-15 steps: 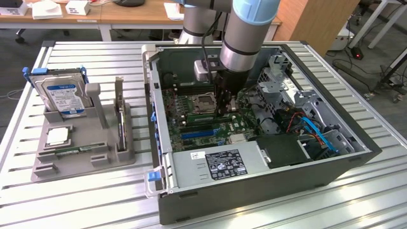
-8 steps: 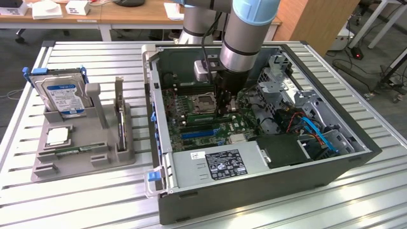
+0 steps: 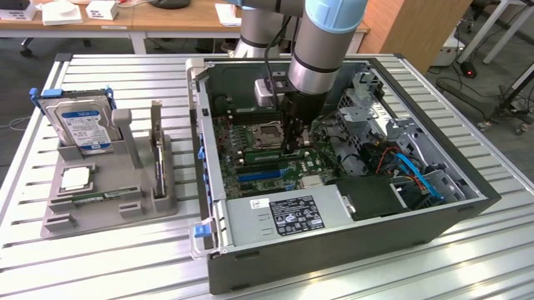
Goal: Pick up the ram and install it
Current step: 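Insert the ram into the slot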
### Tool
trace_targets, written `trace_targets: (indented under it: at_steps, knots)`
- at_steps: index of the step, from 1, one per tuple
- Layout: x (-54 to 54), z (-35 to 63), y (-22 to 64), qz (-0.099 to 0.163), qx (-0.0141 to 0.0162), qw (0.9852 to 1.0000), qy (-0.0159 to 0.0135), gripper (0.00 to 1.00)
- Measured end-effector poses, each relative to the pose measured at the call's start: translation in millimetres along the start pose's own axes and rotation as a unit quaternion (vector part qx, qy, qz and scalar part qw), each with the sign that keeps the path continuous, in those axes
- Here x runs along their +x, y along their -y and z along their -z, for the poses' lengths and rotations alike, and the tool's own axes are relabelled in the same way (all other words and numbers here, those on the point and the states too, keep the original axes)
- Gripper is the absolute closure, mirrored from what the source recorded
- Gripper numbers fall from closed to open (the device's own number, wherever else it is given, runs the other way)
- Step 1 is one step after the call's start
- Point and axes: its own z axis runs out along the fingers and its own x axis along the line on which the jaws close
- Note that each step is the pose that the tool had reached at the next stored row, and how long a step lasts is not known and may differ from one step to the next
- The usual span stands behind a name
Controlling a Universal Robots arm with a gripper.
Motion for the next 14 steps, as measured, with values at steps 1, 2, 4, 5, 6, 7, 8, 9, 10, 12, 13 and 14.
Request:
trace_targets:
  at_steps: [1, 2, 4, 5, 6, 7, 8, 9, 10, 12, 13, 14]
  knots:
    - [0.0, 0.0, 0.0, 0.0, 0.0, 1.0, 0.0, 0.82]
    - [0.0, 0.0, 0.0, 0.0, 0.0, 1.0, 0.0, 0.82]
    - [0.0, 0.0, 0.0, 0.0, 0.0, 1.0, 0.0, 0.82]
    - [0.0, 0.0, 0.0, 0.0, 0.0, 1.0, 0.0, 0.82]
    - [0.0, 0.0, 0.0, 0.0, 0.0, 1.0, 0.0, 0.82]
    - [0.0, 0.0, 0.0, 0.0, 0.0, 1.0, 0.0, 0.82]
    - [0.0, 0.0, 0.0, 0.0, 0.0, 1.0, 0.0, 0.82]
    - [0.0, 0.3, 0.0, 0.0, -0.0001, 1.0, -0.0001, 0.82]
    - [0.0, 1.2, 0.0, 0.0, 0.0, 1.0, -0.0002, 0.82]
    - [-0.2, 4.8, -0.1, 0.0, 0.0, 1.0, -0.0001, 0.82]
    - [-0.2, 6.9, -0.1, 0.0, 0.0, 1.0, -0.0001, 0.82]
    - [-0.3, 8.7, -0.1, 0.0, 0.0, 1.0, -0.0001, 0.82]
